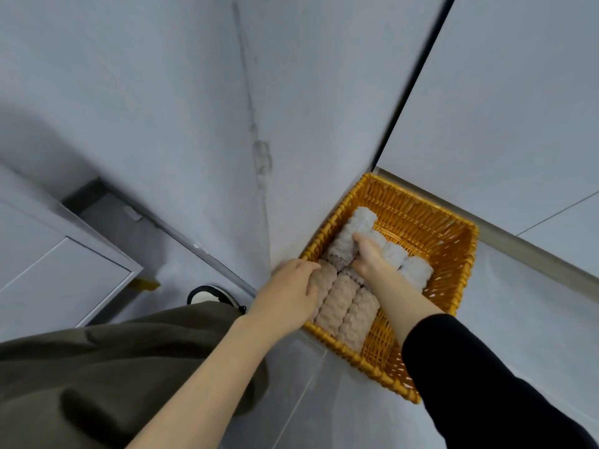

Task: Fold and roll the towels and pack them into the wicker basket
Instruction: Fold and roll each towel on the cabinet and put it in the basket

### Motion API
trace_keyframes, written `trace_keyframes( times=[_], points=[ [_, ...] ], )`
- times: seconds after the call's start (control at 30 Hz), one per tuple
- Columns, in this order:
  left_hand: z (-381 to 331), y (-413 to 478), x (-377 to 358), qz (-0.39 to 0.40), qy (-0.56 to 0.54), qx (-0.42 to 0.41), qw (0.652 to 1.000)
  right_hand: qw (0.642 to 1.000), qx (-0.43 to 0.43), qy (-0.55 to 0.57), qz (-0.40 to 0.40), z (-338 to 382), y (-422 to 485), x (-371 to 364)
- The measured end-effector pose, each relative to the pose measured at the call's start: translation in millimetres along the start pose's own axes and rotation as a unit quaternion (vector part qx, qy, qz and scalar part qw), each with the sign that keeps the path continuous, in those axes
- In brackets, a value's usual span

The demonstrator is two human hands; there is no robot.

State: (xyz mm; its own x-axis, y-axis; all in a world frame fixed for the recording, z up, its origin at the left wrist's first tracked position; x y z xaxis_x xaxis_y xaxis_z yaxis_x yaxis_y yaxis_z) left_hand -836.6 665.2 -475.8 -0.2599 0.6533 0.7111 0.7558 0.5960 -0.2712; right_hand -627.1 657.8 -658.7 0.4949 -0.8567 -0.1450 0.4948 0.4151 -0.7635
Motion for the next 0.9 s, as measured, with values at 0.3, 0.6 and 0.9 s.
trace_keyframes(
  times=[0.3, 0.6, 0.9],
  points=[
    [4.9, -2.6, -0.9, 0.008, -0.021, 0.009, 1.000, 0.939, 0.128, -0.270, -0.170, 8.7, -1.1, 8.7],
    [1.5, -4.1, 2.3, 0.008, -0.029, 0.010, 0.999, 0.738, 0.278, -0.615, -0.023, 15.9, -7.6, -25.9],
    [-5.4, -7.2, 7.5, 0.006, -0.037, 0.005, 0.999, 0.707, 0.229, -0.669, -0.012, 26.1, -1.0, -21.1]
  ],
)
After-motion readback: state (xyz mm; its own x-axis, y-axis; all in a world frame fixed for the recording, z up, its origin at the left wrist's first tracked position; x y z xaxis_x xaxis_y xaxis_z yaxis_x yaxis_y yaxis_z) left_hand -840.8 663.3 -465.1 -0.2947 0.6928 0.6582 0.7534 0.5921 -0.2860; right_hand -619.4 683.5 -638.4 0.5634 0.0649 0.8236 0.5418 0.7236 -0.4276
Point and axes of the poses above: each hand's wrist, its own y-axis towards the middle knuckle, its own x-axis out of the back of the hand, z = x × y, the point moved 8 cm from there along y, towards the middle knuckle, and after that the axes turned 3 degrees about -x, right-handed, at the moved point
